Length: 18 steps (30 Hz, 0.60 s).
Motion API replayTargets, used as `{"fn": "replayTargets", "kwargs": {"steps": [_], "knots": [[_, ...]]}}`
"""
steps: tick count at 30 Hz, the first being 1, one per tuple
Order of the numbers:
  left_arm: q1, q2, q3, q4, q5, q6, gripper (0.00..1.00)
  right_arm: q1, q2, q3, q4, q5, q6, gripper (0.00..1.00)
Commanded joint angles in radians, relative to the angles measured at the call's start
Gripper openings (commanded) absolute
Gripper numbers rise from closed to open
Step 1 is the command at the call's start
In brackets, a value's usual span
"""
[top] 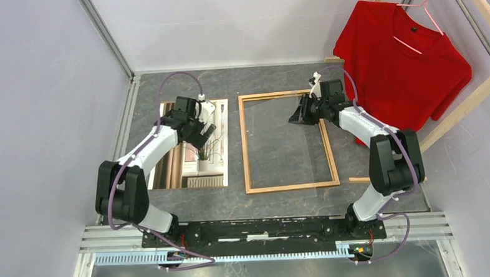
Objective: Put the photo into the frame
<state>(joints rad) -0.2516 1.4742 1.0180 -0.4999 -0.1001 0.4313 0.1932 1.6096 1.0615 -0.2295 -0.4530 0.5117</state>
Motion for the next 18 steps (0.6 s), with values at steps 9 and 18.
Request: {"fn": "replayTargets", "kwargs": {"steps": [9,18], "knots": [[-0.157,0.08,-0.068,0.104,-0.071,-0.023,1.0,-0.043,0.082,-0.06,0.076,-0.032,-0.015,0.75],[-0.214,0.111,-0.118,0.157,-0.108,-0.026,1.0,-0.074,-0.022,-0.319,0.178,-0.081,0.055,0.82]]}}
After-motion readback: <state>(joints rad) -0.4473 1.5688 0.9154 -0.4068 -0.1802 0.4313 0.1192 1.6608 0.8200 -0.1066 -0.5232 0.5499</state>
